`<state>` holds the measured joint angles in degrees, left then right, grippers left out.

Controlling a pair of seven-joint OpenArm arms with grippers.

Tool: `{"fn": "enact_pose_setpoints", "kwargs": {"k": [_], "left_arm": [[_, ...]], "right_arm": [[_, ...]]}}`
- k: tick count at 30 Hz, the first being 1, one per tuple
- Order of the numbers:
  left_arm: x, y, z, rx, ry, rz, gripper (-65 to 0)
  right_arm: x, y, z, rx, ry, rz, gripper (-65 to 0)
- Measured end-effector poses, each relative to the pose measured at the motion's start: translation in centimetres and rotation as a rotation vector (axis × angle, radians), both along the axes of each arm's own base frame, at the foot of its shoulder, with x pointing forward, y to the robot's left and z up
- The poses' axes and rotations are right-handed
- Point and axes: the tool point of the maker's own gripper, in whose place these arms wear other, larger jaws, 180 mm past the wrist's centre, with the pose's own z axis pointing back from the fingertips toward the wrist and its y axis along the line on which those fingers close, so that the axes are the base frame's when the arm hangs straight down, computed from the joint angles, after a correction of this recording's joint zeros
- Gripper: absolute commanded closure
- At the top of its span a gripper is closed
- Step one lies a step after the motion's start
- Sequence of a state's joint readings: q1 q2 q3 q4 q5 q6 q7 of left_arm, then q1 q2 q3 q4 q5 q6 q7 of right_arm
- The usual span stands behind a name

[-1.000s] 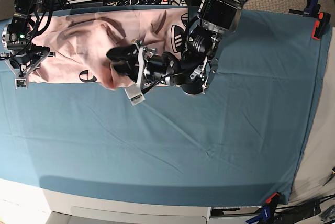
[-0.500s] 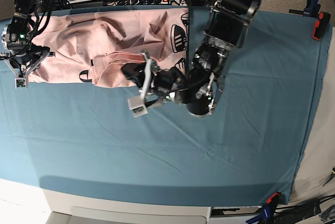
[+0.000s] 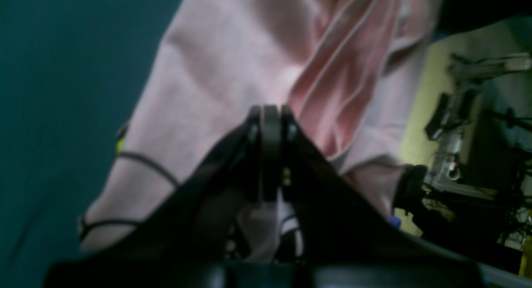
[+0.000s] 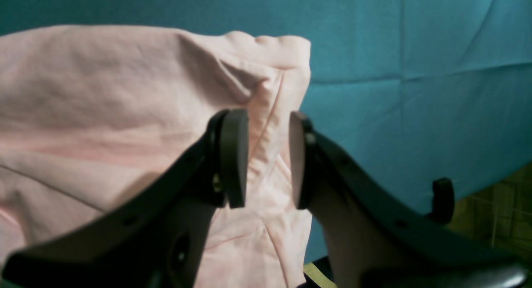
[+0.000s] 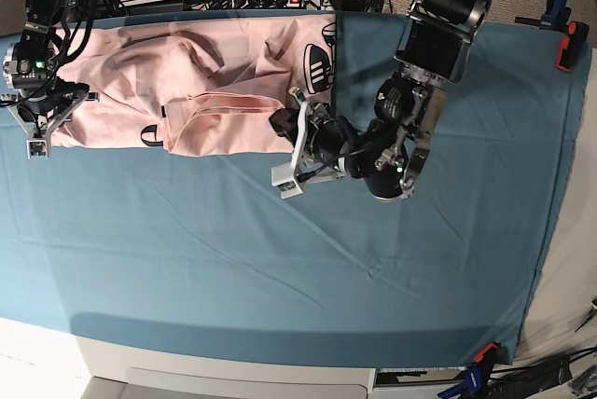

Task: Fold the T-shirt properly
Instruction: 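Lift the hem end and fold it toward the collar, then release the fold and pull the left gripper back from the shirt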

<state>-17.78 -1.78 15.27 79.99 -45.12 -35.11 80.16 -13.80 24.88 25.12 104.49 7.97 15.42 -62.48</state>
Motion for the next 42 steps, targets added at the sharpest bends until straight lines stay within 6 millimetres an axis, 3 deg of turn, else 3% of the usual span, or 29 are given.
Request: {"fn": "enact_pose_setpoints", "kwargs": {"k": [11, 14, 22, 27, 32, 35, 38, 42], "left_arm": [[0.1, 0.5, -0.8, 0.044, 0.010, 0.038, 0.0], [-1.0, -0.1, -1.2, 0.022, 0.041, 0.039, 0.0], [-5.8, -4.9, -0.9, -0.098, 0.141, -0.025, 0.0], [-8.2, -8.9, 0.8, -0.165, 0.143, -0.112, 0.0], [-9.8, -10.3, 2.1, -0.219, 0.129, -0.212, 0.0], [-9.3, -9.7, 1.8, -0.168, 0.101, -0.243, 0.0], [-6.8, -8.9, 1.7, -0.087, 0.014, -0.235, 0.0], [-3.5, -7.9, 2.1, -0.002, -0.074, -0.204, 0.0]], "right_arm": [[0.0, 0.0, 0.0, 0.000, 0.000, 0.000, -17.4], [0.0, 0.0, 0.0, 0.000, 0.001, -0.001, -17.4], [0.0, 0.0, 0.0, 0.000, 0.000, 0.000, -17.4], [0.0, 0.0, 0.0, 0.000, 0.000, 0.000, -17.4], [0.1, 0.0, 0.0, 0.000, -0.003, 0.002, -17.4], [0.0, -0.2, 0.1, -0.016, 0.001, -0.001, -17.5], [-0.1, -1.2, 0.7, -0.079, 0.008, -0.006, -17.6], [-1.0, -4.2, 3.0, -0.114, -0.051, -0.090, -27.6]]}}
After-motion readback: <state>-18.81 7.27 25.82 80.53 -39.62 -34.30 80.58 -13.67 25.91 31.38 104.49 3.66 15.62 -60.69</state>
